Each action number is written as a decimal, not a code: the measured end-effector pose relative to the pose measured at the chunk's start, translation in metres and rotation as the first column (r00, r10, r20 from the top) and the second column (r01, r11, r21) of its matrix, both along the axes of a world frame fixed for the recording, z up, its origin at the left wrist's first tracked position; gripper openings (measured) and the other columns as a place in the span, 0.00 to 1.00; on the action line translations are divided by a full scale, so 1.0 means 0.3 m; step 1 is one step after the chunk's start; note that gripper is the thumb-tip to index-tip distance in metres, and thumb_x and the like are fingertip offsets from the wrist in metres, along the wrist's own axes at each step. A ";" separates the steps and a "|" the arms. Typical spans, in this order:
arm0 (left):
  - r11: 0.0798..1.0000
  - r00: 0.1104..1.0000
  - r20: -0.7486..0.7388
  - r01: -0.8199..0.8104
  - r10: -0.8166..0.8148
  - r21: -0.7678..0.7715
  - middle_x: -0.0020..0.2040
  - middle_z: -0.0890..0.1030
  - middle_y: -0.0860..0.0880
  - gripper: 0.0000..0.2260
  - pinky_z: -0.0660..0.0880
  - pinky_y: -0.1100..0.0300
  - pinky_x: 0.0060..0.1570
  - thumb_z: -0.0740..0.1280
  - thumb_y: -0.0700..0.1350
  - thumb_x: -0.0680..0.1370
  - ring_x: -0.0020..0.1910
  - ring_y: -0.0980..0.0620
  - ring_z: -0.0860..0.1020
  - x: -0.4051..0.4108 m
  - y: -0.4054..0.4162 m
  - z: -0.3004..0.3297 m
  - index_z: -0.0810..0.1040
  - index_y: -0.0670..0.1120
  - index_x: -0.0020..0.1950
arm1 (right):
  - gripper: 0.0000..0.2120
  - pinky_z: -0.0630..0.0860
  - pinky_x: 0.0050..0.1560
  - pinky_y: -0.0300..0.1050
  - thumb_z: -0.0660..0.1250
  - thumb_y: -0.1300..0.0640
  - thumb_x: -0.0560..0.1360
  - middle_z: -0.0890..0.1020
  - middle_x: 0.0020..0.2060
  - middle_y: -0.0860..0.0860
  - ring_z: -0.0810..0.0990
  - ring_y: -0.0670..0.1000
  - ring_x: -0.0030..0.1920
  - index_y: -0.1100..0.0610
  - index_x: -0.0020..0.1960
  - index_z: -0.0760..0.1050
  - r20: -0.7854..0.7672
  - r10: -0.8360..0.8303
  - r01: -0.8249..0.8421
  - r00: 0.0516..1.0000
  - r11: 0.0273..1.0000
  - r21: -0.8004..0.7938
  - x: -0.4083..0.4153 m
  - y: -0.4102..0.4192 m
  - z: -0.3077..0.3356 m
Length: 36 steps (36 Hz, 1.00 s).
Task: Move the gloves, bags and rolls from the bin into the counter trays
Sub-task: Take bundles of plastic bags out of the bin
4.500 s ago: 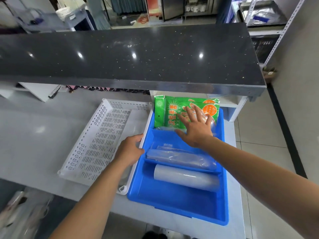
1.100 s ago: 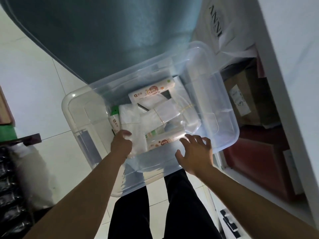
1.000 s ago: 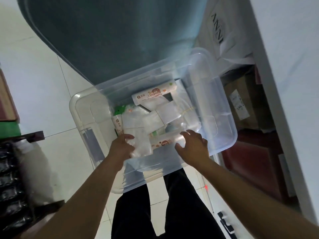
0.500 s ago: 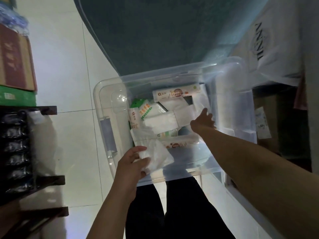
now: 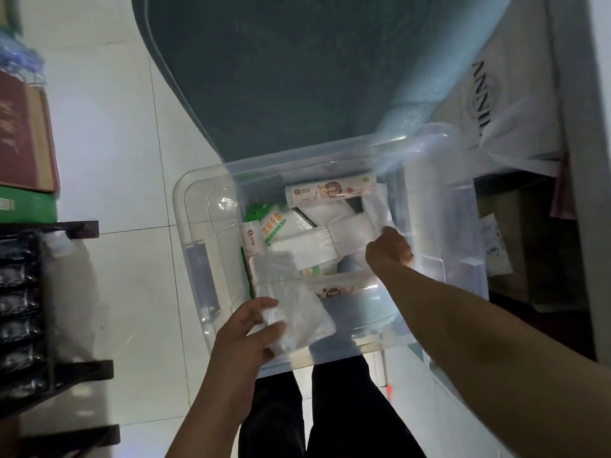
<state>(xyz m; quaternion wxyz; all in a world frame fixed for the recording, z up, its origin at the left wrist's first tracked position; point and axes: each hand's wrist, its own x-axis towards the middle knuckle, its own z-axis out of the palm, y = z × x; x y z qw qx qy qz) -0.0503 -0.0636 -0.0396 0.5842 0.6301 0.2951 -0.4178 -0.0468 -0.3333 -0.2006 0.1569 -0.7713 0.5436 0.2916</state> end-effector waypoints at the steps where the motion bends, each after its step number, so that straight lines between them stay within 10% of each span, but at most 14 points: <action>1: 1.000 1.000 0.002 -0.001 0.001 -0.008 0.50 0.80 0.47 0.14 0.78 0.60 0.38 0.71 0.32 0.74 0.46 0.49 0.84 0.002 0.003 0.016 0.84 0.51 0.50 | 0.17 0.75 0.60 0.51 0.63 0.59 0.77 0.80 0.60 0.59 0.78 0.61 0.61 0.59 0.65 0.73 0.016 -0.065 0.064 0.998 0.997 0.047 0.002 -0.002 0.028; 7: 0.998 0.997 0.063 0.048 -0.046 -0.029 0.51 0.77 0.47 0.14 0.77 0.60 0.37 0.71 0.33 0.74 0.45 0.49 0.81 0.023 0.010 0.166 0.84 0.52 0.48 | 0.19 0.75 0.63 0.50 0.64 0.63 0.77 0.77 0.62 0.61 0.77 0.60 0.62 0.67 0.66 0.70 -0.008 -0.475 0.429 0.880 0.788 0.442 -0.012 -0.032 0.278; 13: 0.985 0.980 0.156 0.143 -0.126 -0.100 0.50 0.78 0.47 0.14 0.77 0.63 0.35 0.71 0.32 0.74 0.42 0.53 0.83 0.053 0.049 0.327 0.84 0.51 0.50 | 0.11 0.76 0.43 0.44 0.72 0.69 0.71 0.81 0.52 0.59 0.79 0.55 0.43 0.63 0.52 0.78 -0.005 -0.649 0.448 0.761 0.520 0.727 -0.169 0.037 0.627; 21: 0.907 0.867 0.364 0.406 -0.341 -0.116 0.50 0.82 0.50 0.16 0.79 0.60 0.41 0.71 0.33 0.74 0.48 0.50 0.83 0.104 0.117 0.464 0.83 0.55 0.51 | 0.13 0.77 0.35 0.42 0.77 0.66 0.66 0.87 0.40 0.51 0.85 0.52 0.41 0.57 0.50 0.82 0.217 -0.801 0.469 0.558 0.520 0.714 -0.532 0.246 1.008; 28: 0.790 0.757 0.467 0.587 -0.456 -0.180 0.44 0.86 0.54 0.17 0.79 0.64 0.36 0.71 0.32 0.74 0.41 0.56 0.84 0.053 -0.079 0.599 0.83 0.55 0.49 | 0.06 0.80 0.40 0.48 0.77 0.63 0.68 0.87 0.39 0.54 0.86 0.56 0.40 0.56 0.44 0.86 0.644 -0.710 0.552 0.285 0.671 0.495 -0.846 0.306 1.289; 36: 0.460 0.258 0.753 0.885 -0.606 0.067 0.44 0.81 0.55 0.16 0.72 0.69 0.30 0.70 0.36 0.74 0.35 0.58 0.78 -0.123 -0.435 0.774 0.82 0.58 0.53 | 0.05 0.71 0.35 0.40 0.73 0.52 0.69 0.81 0.30 0.37 0.80 0.47 0.33 0.42 0.41 0.84 0.782 -0.324 0.659 0.532 0.739 -0.142 -1.120 0.029 1.386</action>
